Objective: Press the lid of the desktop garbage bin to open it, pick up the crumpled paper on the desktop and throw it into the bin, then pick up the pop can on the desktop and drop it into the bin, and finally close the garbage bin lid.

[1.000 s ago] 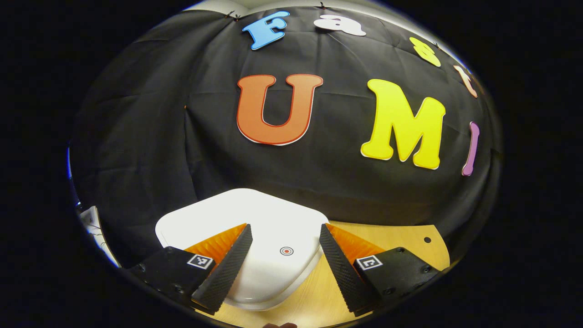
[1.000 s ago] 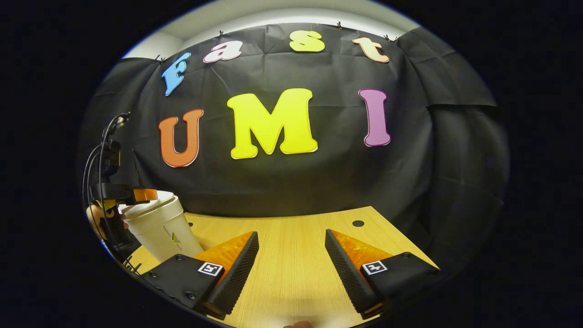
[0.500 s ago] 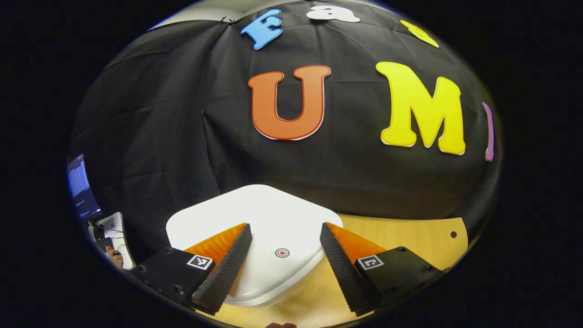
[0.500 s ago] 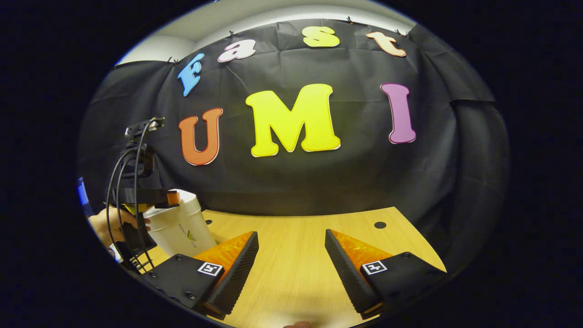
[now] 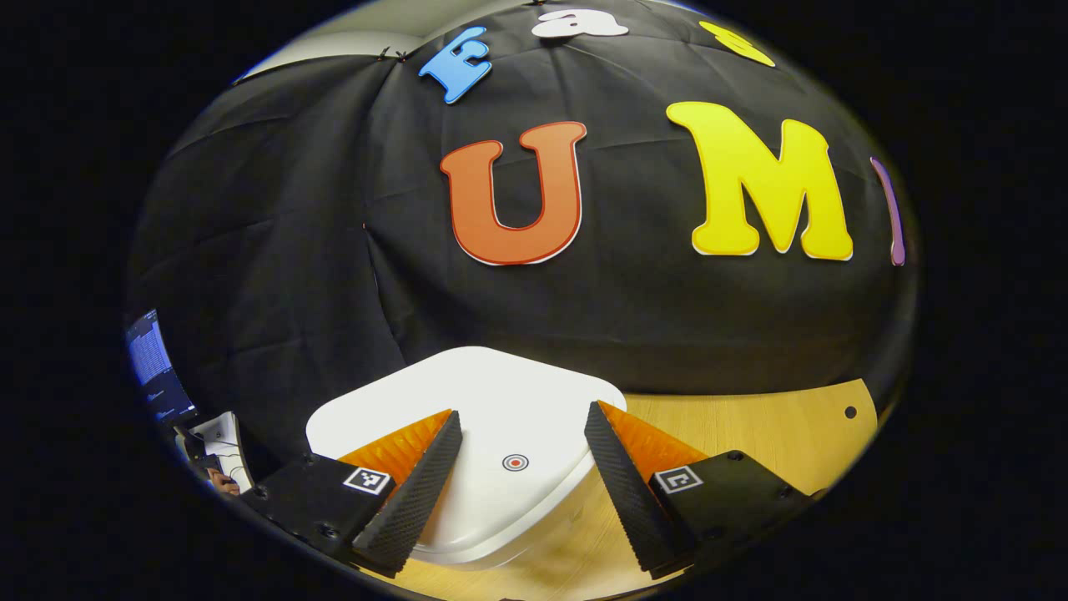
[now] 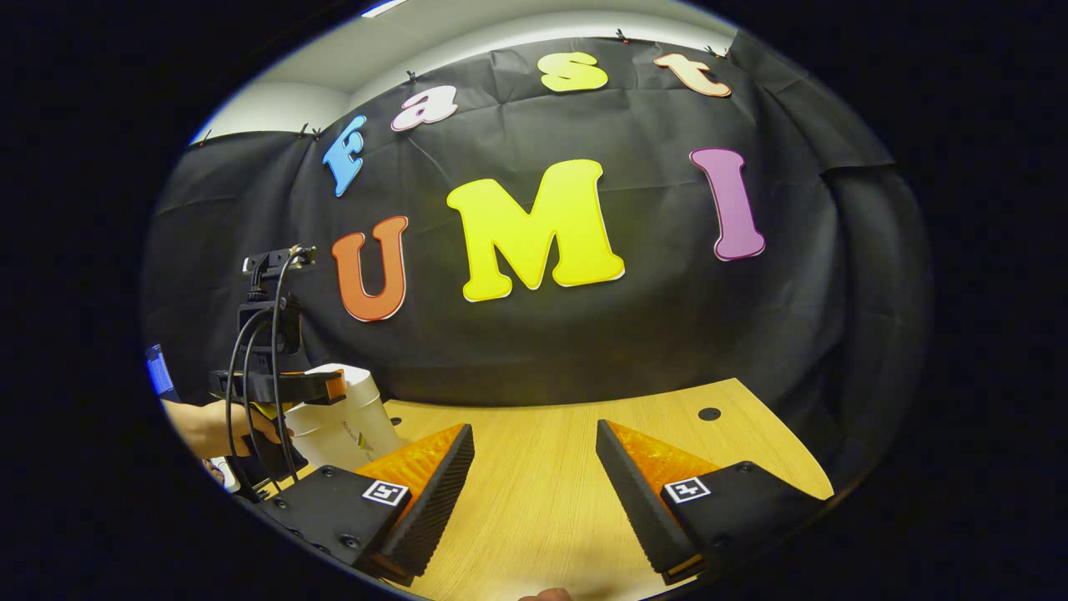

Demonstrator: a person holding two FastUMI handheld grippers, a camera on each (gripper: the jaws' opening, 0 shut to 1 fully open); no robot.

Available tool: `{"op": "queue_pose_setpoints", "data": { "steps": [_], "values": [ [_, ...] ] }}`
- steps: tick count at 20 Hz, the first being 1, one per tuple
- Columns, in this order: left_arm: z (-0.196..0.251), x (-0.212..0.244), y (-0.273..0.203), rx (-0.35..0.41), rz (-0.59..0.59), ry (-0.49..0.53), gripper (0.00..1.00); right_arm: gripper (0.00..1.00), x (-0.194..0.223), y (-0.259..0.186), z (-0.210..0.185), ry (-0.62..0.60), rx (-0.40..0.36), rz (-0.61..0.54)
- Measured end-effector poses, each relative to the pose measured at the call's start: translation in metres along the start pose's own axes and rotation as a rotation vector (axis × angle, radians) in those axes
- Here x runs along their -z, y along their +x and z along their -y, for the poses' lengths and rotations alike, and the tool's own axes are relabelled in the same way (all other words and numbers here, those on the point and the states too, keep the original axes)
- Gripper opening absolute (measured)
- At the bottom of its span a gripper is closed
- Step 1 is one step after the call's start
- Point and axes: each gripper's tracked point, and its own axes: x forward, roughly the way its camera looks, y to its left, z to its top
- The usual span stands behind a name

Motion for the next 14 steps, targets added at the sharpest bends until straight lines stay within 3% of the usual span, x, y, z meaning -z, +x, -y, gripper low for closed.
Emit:
{"op": "queue_pose_setpoints", "data": {
  "steps": [4,10,14],
  "values": [
    [0.007,-0.003,-0.004,0.029,-0.018,0.033,0.97,0.95,-0.002,-0.003,-0.007,-0.036,-0.003,0.004],
    [0.018,-0.023,-0.039,0.135,0.099,-0.054,0.99,0.95,-0.005,-0.006,-0.016,-0.078,0.023,0.017],
    [0.026,-0.023,-0.085,0.205,0.192,-0.037,0.99,0.95,-0.009,-0.005,-0.024,-0.104,0.033,0.036]
  ]
}}
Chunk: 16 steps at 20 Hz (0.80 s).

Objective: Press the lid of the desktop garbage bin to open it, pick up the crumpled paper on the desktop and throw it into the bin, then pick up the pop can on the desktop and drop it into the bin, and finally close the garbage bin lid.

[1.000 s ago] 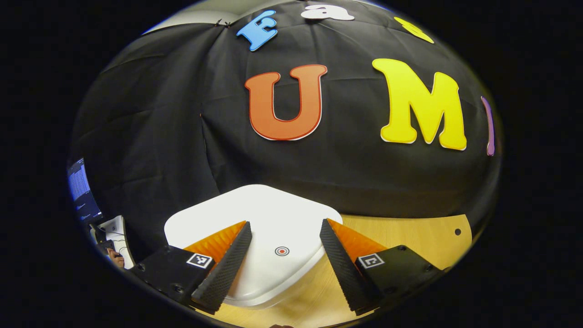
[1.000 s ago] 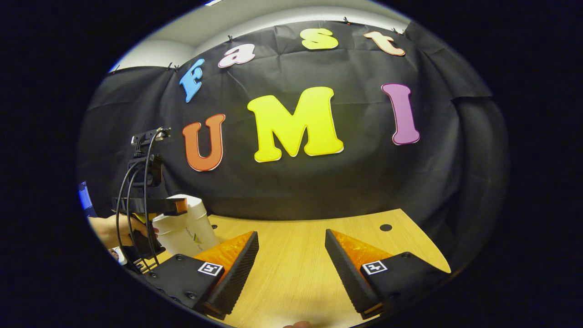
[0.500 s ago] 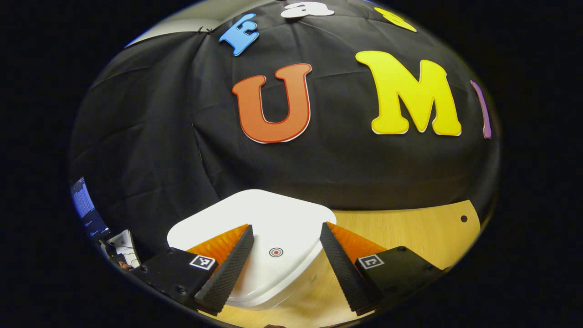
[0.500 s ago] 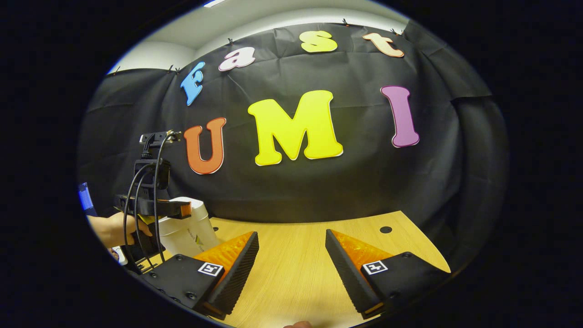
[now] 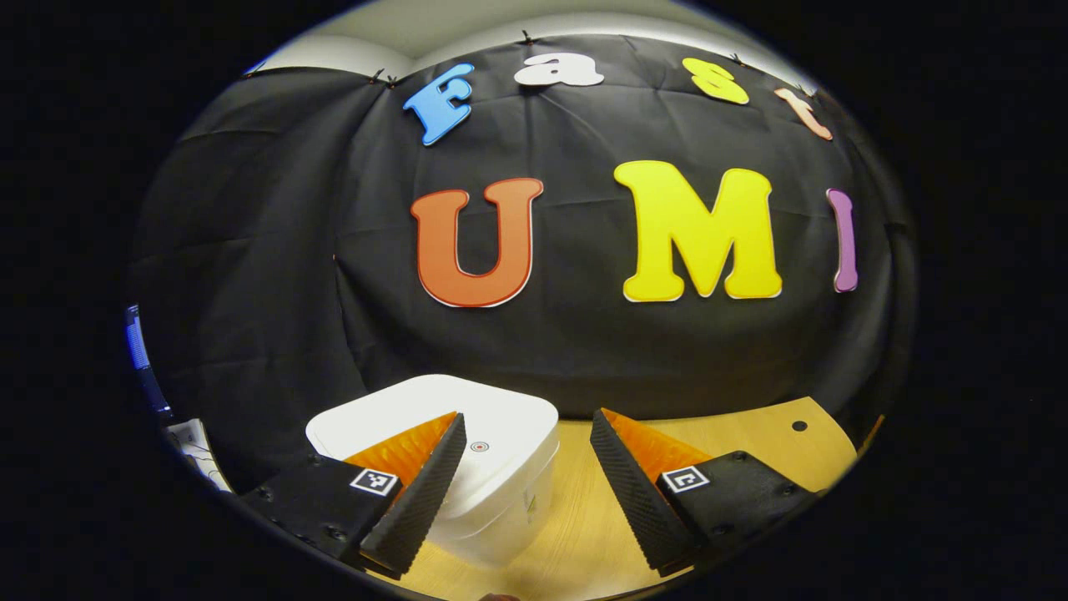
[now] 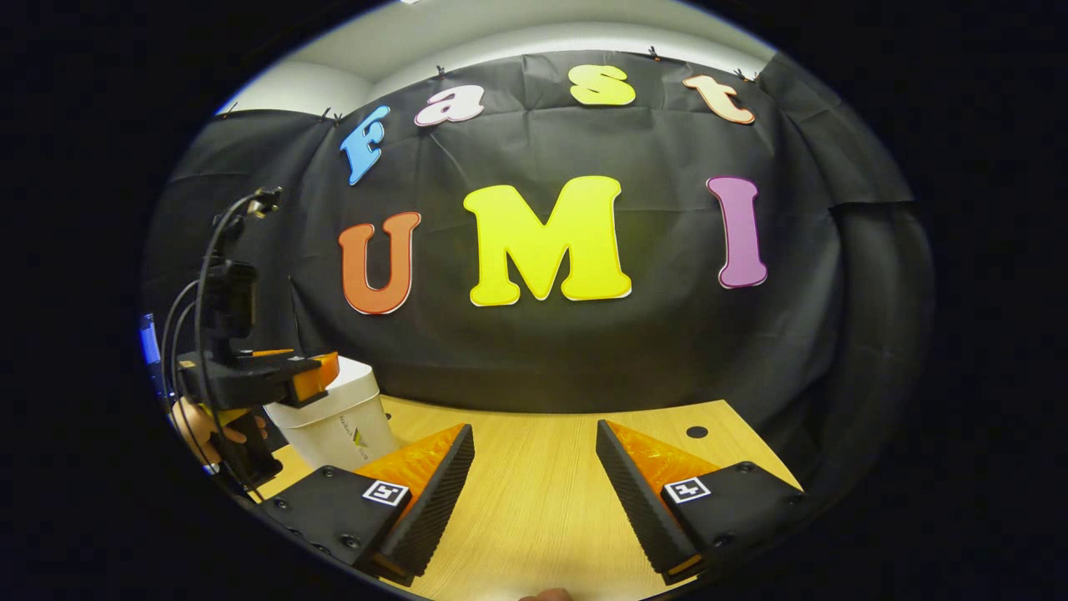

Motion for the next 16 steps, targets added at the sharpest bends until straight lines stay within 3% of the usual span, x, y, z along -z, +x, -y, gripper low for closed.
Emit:
{"op": "queue_pose_setpoints", "data": {
  "steps": [6,8,9,10,16],
  "values": [
    [0.025,-0.024,-0.048,0.089,0.096,-0.023,0.98,0.95,-0.014,-0.002,-0.007,-0.041,0.005,0.064],
    [0.029,-0.035,-0.056,0.102,0.122,-0.023,0.98,0.93,-0.019,-0.001,-0.005,-0.055,0.009,0.081],
    [0.031,-0.036,-0.059,0.108,0.127,-0.027,0.94,0.95,-0.02,-0.001,-0.005,-0.056,0.007,0.085],
    [0.033,-0.038,-0.062,0.112,0.133,-0.033,0.98,0.95,-0.022,0.0,-0.005,-0.058,0.005,0.087],
    [0.037,-0.044,-0.068,0.118,0.149,-0.041,0.98,0.95,-0.026,0.0,-0.003,-0.065,0.014,0.104]
  ]
}}
